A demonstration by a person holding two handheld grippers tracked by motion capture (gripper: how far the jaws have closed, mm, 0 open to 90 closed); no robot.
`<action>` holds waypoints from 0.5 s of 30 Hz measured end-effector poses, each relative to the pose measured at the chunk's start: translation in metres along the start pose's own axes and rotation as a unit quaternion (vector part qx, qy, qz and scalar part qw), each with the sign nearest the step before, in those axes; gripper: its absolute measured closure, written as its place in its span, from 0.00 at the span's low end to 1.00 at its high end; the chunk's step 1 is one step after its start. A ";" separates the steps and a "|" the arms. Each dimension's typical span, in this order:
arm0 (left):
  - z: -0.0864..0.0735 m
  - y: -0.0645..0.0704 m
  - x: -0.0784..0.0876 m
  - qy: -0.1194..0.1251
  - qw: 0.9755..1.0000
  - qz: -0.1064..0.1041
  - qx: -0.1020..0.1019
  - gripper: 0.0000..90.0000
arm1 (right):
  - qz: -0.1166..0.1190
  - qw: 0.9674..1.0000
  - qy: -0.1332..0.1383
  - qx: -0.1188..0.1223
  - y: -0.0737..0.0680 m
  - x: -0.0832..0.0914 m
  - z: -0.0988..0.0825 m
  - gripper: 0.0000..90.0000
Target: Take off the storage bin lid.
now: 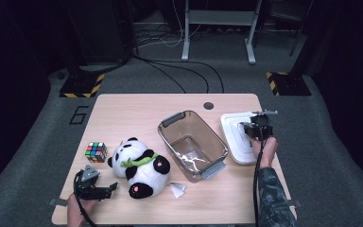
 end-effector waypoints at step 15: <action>0.000 0.000 0.000 0.000 1.000 0.000 0.000 0.08 | -0.007 0.999 0.000 -0.039 0.000 -0.024 -0.008 0.74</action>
Point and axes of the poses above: each handheld gripper's, and its own axes: x roughly backward along the jaws, z roughly out of its top, y roughly to its right, the point moved 6 cm from there along -x, roughly forward along the jaws, and after that the axes turned 14 degrees about -y, right-handed, at the moved point
